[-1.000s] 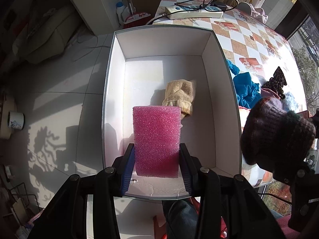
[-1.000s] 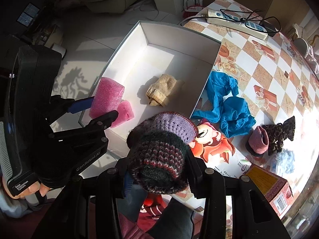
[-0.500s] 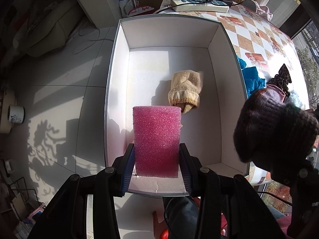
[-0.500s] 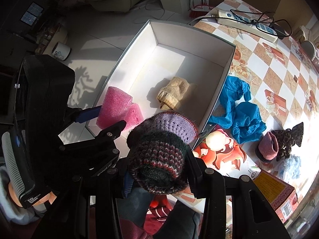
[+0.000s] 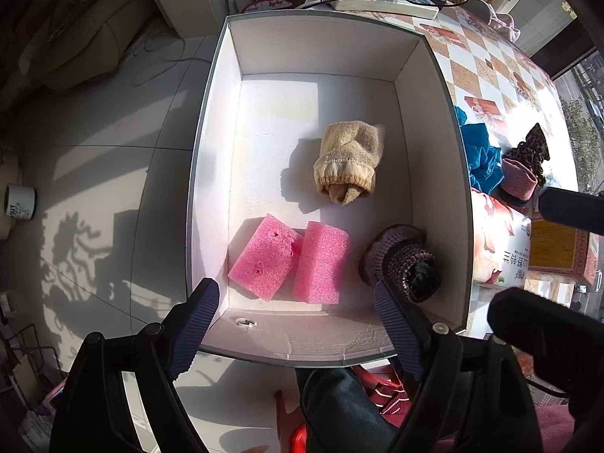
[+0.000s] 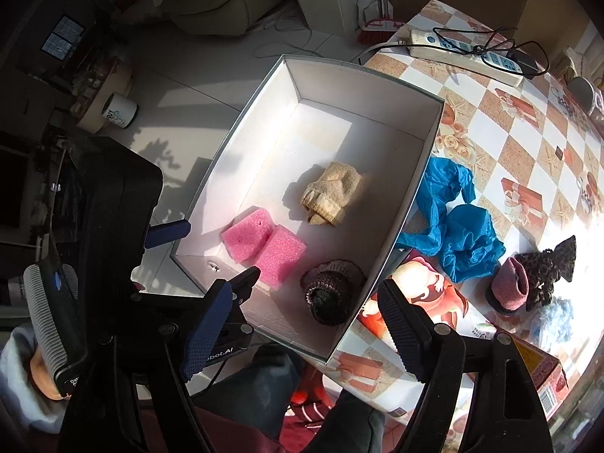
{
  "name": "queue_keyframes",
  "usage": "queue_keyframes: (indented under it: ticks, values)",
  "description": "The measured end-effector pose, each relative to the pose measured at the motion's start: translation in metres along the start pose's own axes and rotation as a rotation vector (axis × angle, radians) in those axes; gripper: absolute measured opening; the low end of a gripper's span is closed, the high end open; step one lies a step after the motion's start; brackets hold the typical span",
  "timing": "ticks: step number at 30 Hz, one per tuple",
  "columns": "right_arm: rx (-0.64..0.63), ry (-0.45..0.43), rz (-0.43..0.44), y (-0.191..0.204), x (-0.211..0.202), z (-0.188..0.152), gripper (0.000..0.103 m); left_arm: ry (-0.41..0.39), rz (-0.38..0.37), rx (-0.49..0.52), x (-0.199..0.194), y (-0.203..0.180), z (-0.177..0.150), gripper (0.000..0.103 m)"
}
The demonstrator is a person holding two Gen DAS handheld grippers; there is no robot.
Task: Organize soft objects
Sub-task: 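Open both tools to drop the sponge and hat into the box, then reach the left tool to the leopard scarf while the right tool reaches the blue fluffy item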
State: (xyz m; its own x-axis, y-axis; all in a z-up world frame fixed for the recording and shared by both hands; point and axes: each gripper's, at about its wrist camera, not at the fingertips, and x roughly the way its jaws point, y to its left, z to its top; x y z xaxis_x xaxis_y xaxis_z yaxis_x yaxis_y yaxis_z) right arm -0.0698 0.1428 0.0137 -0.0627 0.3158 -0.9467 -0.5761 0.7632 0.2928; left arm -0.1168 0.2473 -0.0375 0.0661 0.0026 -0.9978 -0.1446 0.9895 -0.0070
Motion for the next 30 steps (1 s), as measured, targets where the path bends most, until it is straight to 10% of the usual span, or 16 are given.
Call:
queue_keyframes:
  ticks: [3,10,30]
  values:
    - [0.022,-0.004,-0.002,-0.005,-0.001,0.000,0.081,-0.014,-0.054,-0.005,-0.003,-0.001,0.001,0.103]
    - [0.133,-0.031,-0.011,-0.032,-0.011,0.000,0.081,-0.065,-0.176,-0.058,-0.015,0.006,0.010,0.103]
    - [0.539,-0.174,-0.051,-0.170,-0.094,-0.060,0.081,-0.066,-0.133,0.233,-0.028,-0.104,0.059,0.103]
